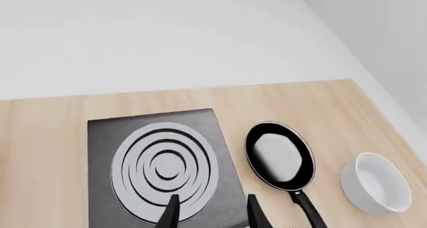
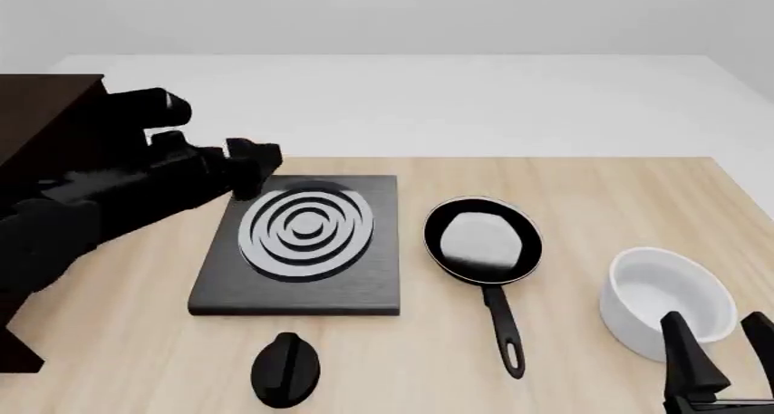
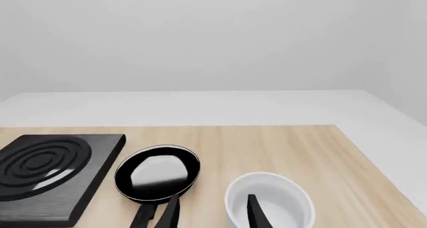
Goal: Put the frying pan under the cabinet shelf.
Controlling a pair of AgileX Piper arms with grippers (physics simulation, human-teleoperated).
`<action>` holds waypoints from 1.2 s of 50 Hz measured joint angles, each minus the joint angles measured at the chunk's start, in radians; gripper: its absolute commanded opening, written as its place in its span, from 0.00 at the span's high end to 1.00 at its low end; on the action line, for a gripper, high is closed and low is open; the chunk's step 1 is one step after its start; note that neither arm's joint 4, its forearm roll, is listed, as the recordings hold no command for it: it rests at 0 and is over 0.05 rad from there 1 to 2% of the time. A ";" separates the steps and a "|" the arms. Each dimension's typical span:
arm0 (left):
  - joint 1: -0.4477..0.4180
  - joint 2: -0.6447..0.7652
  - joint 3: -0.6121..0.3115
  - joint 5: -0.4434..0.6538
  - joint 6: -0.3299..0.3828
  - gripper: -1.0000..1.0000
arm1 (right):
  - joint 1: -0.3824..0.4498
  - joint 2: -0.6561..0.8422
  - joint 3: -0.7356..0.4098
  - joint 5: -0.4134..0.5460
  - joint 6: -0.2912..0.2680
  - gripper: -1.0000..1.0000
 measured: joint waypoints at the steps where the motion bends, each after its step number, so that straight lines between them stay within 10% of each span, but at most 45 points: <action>1: -0.008 0.018 -0.016 0.006 -0.004 0.00 | 0.000 0.000 0.000 0.000 0.000 0.00; 60: -0.327 0.716 -0.420 0.013 -0.244 0.00 | -0.001 0.011 0.002 -0.013 0.000 0.00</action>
